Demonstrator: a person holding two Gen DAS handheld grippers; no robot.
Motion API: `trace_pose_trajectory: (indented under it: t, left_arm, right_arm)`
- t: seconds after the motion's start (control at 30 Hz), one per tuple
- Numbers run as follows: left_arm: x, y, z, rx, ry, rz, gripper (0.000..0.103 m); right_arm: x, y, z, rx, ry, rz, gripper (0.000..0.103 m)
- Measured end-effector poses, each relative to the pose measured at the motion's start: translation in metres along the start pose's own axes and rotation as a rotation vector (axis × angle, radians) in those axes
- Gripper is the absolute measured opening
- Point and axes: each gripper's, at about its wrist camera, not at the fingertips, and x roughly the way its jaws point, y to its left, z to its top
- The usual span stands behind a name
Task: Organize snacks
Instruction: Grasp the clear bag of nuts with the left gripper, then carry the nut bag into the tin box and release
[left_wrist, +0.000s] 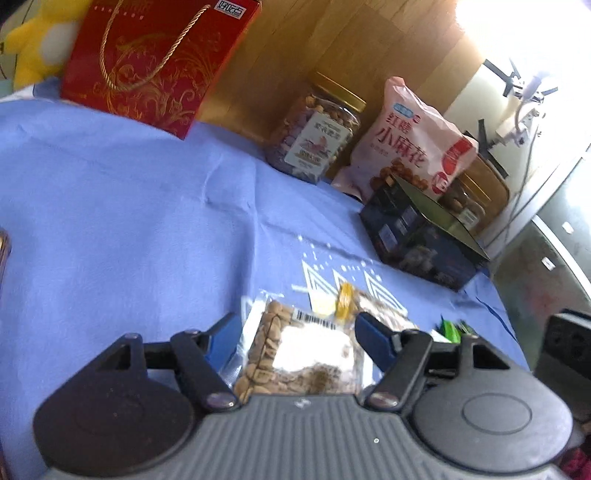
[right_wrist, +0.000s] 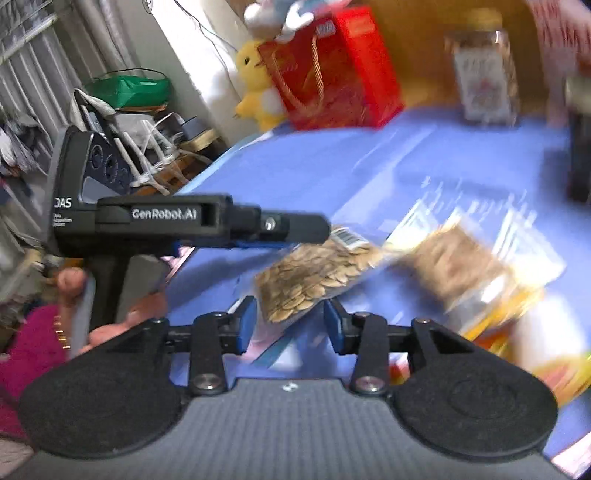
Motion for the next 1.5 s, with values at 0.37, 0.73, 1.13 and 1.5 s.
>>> trace_pose_trajectory:
  t: [0.37,0.73,1.13,1.5]
  left_arm:
    - [-0.017,0.014,-0.015,-0.012,0.03,-0.034,0.07]
    - [-0.029,0.005,-0.019,-0.048,-0.015,-0.089,0.046]
    - [0.018,-0.063,-0.004,0.082,0.048,-0.129,0.046]
    - [0.093,-0.144,-0.002,0.213,0.179,-0.208,0.047]
  right_arm:
    - [-0.007,-0.032,-0.002,0.286,-0.04,0.061,0.043]
    - [-0.007,-0.017,0.003,0.207,-0.107,0.033,0.016]
    - [-0.06,-0.048,-0.013,0.237,-0.236,-0.064,0.015]
    - [-0.125,-0.093,-0.049,0.365,-0.362,-0.222,0.015]
